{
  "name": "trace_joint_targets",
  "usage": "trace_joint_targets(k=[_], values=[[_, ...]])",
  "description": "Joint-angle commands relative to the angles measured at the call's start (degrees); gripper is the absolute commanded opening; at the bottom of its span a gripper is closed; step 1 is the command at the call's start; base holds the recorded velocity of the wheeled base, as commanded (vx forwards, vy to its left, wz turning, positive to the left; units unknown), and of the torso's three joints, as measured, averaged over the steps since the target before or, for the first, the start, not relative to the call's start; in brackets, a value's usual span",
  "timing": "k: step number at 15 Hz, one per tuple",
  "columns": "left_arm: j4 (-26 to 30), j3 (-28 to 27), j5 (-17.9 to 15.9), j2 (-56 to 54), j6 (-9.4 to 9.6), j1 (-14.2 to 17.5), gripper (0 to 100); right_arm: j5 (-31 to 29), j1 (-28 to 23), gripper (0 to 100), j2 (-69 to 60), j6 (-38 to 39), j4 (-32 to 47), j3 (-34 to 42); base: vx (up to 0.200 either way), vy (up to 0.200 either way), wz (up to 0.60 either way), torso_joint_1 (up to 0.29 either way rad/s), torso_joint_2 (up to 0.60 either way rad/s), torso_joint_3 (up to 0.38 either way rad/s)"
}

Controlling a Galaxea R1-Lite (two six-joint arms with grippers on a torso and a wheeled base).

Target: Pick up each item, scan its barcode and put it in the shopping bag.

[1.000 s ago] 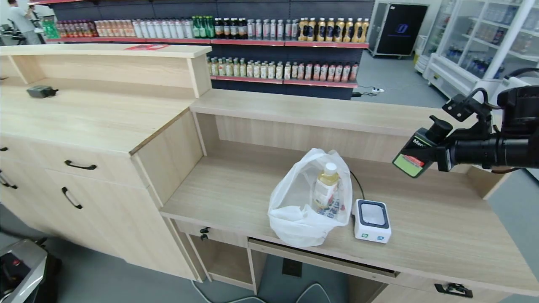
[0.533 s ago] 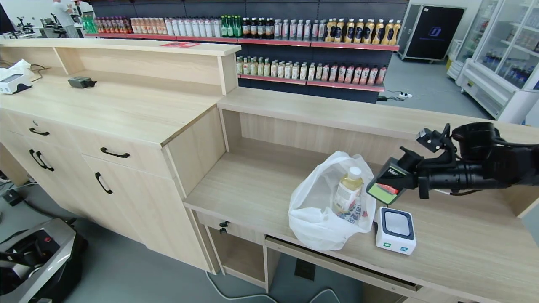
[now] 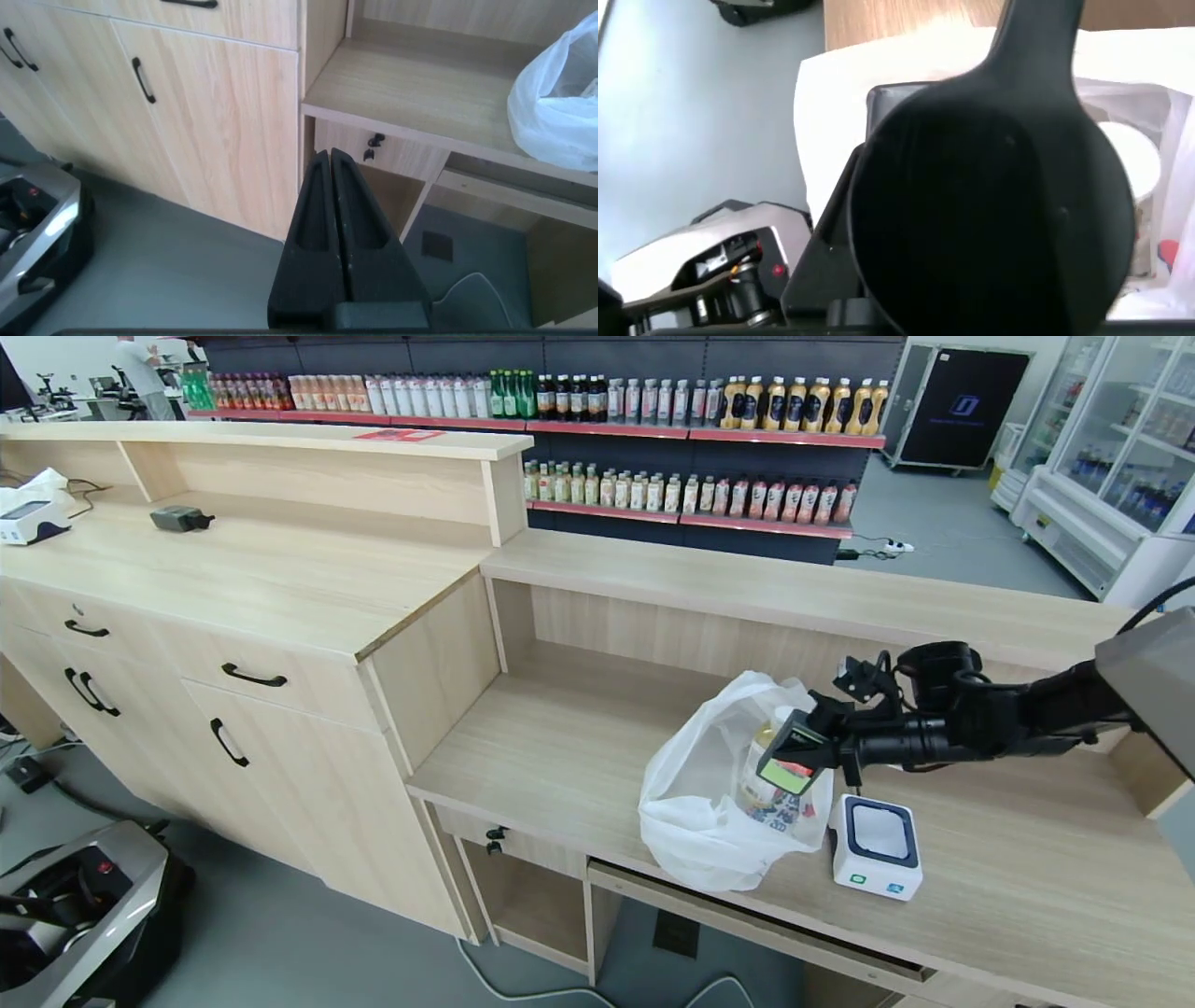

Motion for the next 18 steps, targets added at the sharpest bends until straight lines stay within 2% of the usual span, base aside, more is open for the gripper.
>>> trace_joint_targets(k=[1,4,11,13,18], values=[[0.0,0.0,0.0,0.0,0.00,0.0,0,-1.5,1.1,0,4.6,-2.4,0.0,-1.1,0.000,0.000,0.00,0.000,0.00,0.000],[0.0,0.0,0.0,0.0,0.00,0.0,0,-1.9,2.2,0,6.7,-5.3,0.0,-1.6,0.000,0.000,0.00,0.000,0.00,0.000],[0.0,0.0,0.0,0.0,0.00,0.0,0,-2.8,5.1,0,12.1,-5.3,-2.4,-7.0,0.000,0.000,0.00,0.000,0.00,0.000],[0.0,0.0,0.0,0.0,0.00,0.0,0,-5.6,5.7,0,13.4,-5.3,-4.3,-8.0,0.000,0.000,0.00,0.000,0.00,0.000],[0.0,0.0,0.0,0.0,0.00,0.0,0,-7.5,5.4,0,15.6,-6.0,-4.3,-8.8,0.000,0.000,0.00,0.000,0.00,0.000]])
